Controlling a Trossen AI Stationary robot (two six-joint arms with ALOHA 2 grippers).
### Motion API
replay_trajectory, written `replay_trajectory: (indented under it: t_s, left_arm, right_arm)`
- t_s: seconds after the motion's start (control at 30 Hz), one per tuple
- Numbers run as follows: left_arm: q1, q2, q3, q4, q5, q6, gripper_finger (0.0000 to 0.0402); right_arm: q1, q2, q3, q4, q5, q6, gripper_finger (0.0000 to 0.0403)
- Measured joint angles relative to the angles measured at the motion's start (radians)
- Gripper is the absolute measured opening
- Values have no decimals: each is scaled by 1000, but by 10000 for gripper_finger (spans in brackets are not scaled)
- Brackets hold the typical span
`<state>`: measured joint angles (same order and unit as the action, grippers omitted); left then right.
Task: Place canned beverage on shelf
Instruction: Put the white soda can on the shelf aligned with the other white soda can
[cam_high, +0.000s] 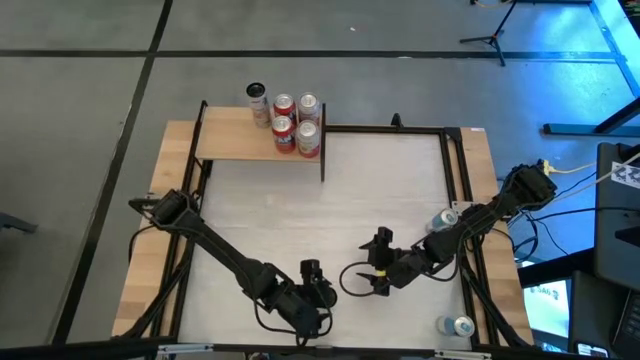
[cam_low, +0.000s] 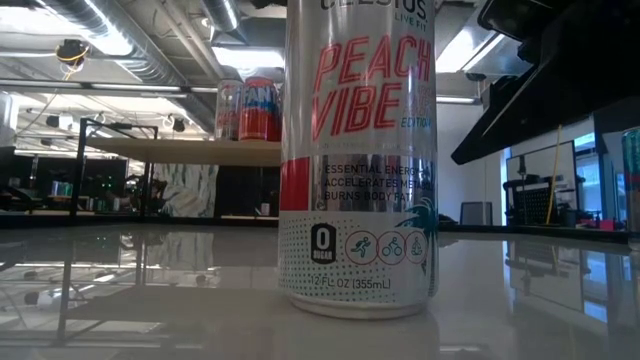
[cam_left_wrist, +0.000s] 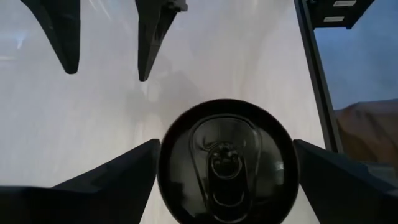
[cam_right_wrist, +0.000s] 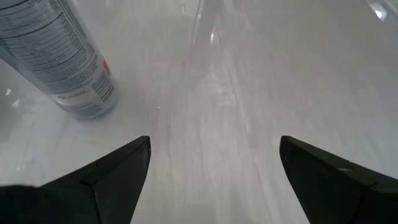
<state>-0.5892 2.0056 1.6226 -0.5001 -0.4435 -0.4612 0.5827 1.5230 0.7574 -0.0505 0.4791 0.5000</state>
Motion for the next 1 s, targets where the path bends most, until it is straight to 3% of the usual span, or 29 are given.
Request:
replay_trajectory:
  t_s: [0.3, 0.6, 1.0]
  left_arm:
    - [0, -1, 0, 4, 29, 63, 232]
    - [-27, -69, 10, -123, -25, 59, 232]
    - [-78, -366, 17, -539, -206, -132, 240]
  right_arm:
    - [0, 0, 0, 0, 0, 0, 356]
    - [0, 2, 0, -2, 0, 0, 356]
    - [0, 2, 1, -3, 80, -87, 356]
